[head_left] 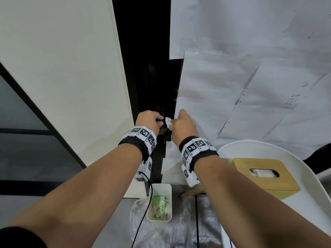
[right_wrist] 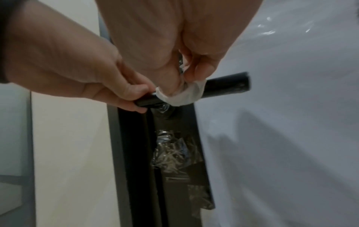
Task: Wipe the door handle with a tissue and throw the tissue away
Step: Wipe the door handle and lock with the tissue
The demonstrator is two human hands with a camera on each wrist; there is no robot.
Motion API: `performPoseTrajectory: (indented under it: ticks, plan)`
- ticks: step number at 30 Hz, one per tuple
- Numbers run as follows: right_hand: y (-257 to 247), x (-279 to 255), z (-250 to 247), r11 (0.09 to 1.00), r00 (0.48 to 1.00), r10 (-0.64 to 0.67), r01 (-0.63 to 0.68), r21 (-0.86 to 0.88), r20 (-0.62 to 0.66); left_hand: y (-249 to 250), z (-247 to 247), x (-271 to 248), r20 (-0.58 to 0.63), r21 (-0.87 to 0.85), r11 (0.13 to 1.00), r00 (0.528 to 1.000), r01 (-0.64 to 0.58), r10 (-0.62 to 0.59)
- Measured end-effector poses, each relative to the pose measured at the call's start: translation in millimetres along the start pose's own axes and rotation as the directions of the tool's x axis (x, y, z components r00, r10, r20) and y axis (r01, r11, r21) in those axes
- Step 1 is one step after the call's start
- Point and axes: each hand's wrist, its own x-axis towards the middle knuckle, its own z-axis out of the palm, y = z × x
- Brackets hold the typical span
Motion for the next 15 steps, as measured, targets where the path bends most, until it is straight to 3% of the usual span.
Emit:
performPoseTrajectory:
  ticks: [5, 10, 15]
  plan:
    - [-17, 7, 2, 0.998, 0.999, -0.053, 0.053, 0.047, 0.010, 3, -2, -4, -0.071, 0.065, 0.995, 0.995, -0.072, 0.076]
    - [1, 2, -2, 0.997, 0.999, 0.022, -0.024, 0.074, 0.034, 5, -3, 4, 0.040, 0.016, 0.999, 0.998, 0.048, -0.048]
    - [14, -5, -7, 0.996, 0.997, 0.078, -0.078, 0.048, 0.008, 2, 0, 10, 0.048, 0.029, 0.998, 0.997, 0.051, -0.052]
